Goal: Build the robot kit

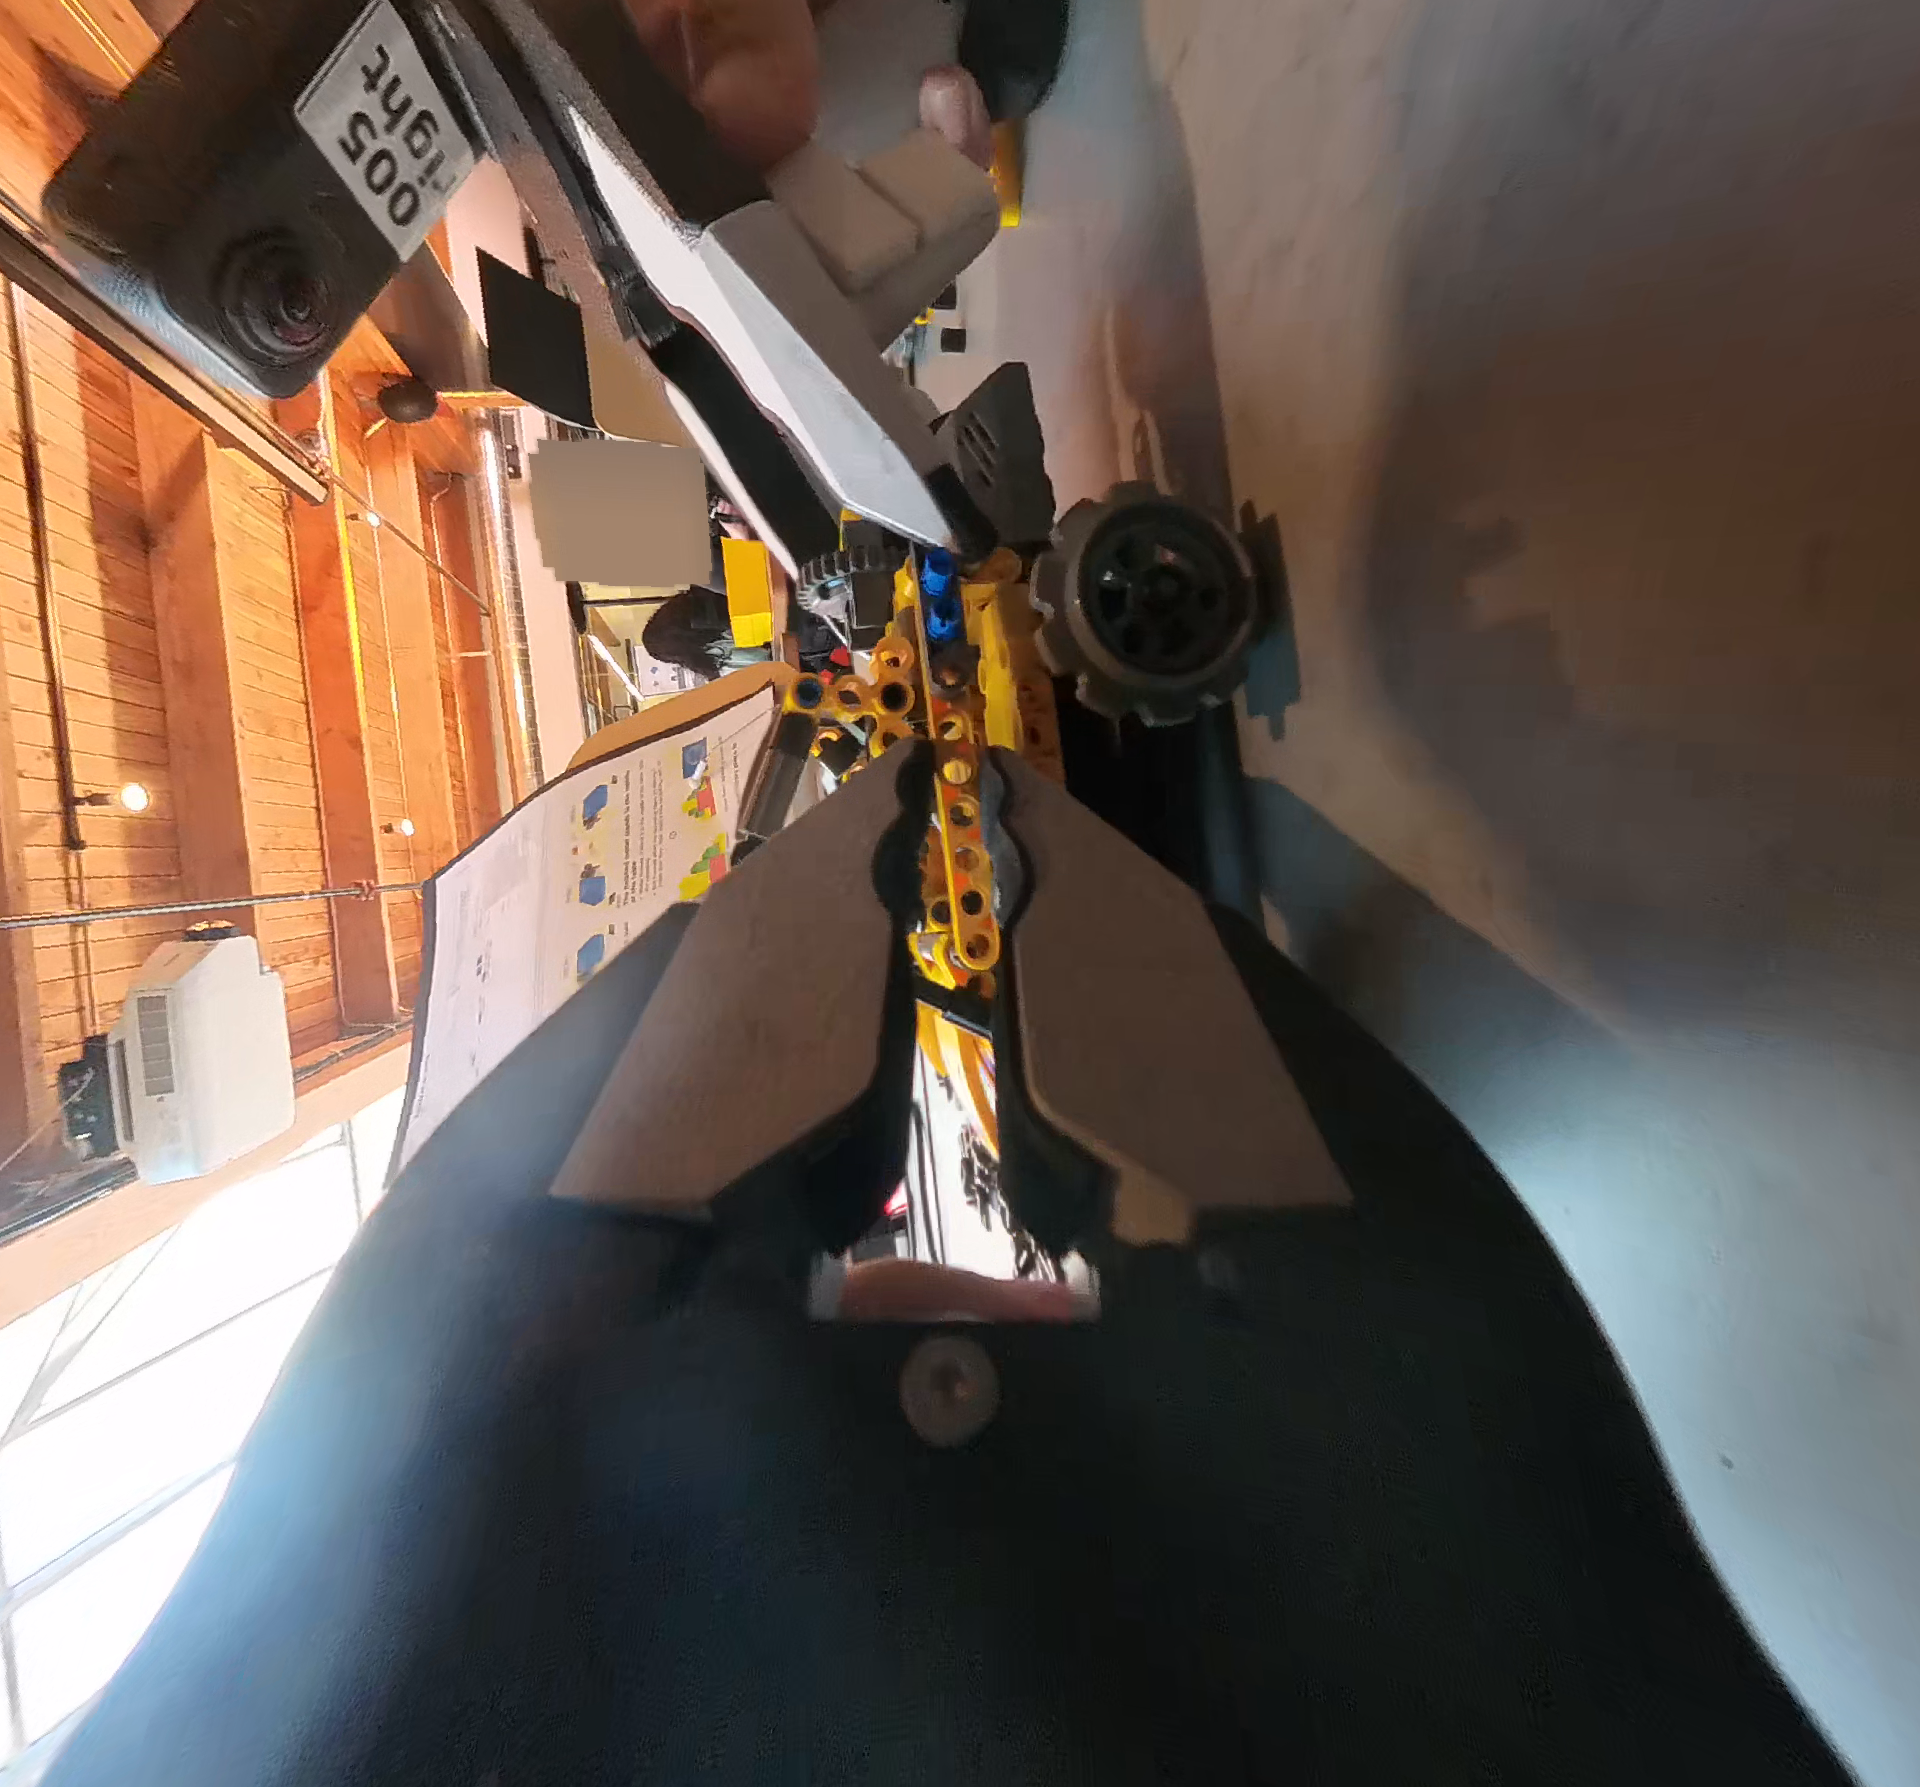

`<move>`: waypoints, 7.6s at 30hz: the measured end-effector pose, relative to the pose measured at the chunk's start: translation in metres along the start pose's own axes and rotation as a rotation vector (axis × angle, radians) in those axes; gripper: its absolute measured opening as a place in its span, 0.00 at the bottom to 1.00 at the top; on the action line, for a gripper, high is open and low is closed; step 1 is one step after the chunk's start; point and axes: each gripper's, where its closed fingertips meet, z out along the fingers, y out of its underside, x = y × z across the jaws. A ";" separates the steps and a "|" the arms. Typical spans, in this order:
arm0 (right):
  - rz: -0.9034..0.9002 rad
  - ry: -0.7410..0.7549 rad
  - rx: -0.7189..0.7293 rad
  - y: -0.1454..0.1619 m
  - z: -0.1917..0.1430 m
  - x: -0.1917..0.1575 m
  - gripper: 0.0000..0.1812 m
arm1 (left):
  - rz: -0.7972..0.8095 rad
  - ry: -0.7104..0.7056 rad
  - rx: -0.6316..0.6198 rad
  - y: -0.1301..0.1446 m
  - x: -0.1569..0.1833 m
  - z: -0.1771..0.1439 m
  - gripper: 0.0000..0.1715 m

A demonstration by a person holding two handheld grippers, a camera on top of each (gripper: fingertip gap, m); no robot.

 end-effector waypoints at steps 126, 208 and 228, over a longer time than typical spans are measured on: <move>0.067 0.223 -0.210 -0.014 0.038 0.029 0.49 | -0.899 0.073 0.144 0.042 0.002 -0.079 0.03; -0.653 0.996 -0.466 -0.005 0.028 -0.166 0.06 | -1.154 0.720 0.142 -0.083 0.050 -0.126 0.03; -0.963 1.085 -0.505 -0.013 0.018 -0.146 0.05 | -1.336 0.684 0.190 -0.059 0.038 -0.145 0.16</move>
